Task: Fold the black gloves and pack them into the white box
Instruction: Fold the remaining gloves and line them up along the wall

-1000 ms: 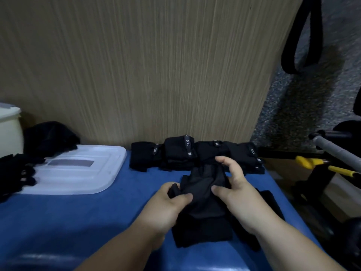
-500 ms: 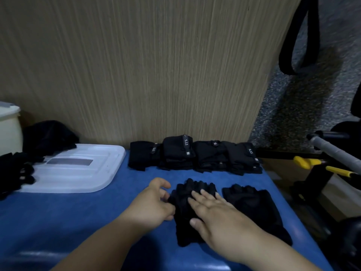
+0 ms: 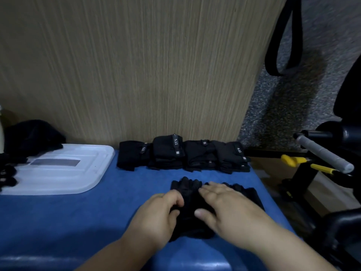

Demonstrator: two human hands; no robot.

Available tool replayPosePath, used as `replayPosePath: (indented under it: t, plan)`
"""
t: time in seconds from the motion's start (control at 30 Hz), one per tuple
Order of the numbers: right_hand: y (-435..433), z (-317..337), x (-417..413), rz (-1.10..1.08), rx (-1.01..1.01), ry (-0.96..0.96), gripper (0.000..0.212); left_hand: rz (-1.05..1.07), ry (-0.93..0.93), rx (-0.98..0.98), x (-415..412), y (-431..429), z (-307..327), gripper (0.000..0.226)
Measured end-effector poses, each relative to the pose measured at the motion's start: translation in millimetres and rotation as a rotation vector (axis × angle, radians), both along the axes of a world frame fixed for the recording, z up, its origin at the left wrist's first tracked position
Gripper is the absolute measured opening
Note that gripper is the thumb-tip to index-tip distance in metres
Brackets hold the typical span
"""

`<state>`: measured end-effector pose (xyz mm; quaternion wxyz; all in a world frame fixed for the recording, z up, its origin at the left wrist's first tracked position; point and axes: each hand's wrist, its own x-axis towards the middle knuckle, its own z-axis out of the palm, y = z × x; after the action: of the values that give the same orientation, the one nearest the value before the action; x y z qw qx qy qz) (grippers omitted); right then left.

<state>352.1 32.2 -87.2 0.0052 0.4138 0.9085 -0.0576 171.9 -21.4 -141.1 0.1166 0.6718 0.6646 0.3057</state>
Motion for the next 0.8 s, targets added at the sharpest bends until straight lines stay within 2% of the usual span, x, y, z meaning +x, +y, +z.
replayPosePath:
  t: [0.13, 0.2, 0.33, 0.4, 0.5, 0.6, 0.73, 0.8]
  plan:
    - [18, 5, 30, -0.224, 0.095, 0.12, 0.044, -0.076, 0.09, 0.015, 1, 2, -7, 0.033]
    - [28, 8, 45, -0.381, 0.06, 0.155, 0.036, -0.115, 0.119, -0.005, 0, 2, -9, 0.038]
    - [39, 17, 74, -0.625, -0.104, 0.021, 0.045, -0.176, 0.143, -0.033, 1, -1, -6, 0.038]
    - [43, 15, 81, -0.643, -0.185, -0.02, 0.047, -0.187, 0.127, -0.027, 1, -2, -5, 0.035]
    - [48, 4, 83, -0.645, -0.259, 0.016, 0.051, -0.187, 0.123, -0.013, 3, -3, -4, 0.031]
    - [48, 0, 83, -0.638, -0.315, 0.13, 0.049, -0.189, 0.111, -0.002, 6, -3, -3, 0.03]
    - [45, -5, 81, -0.64, -0.42, 0.457, 0.03, -0.171, 0.095, -0.006, 8, -4, -5, 0.03]
    - [43, -6, 80, -0.648, -0.521, 0.613, 0.063, -0.164, 0.084, -0.018, 8, -4, -7, 0.03]
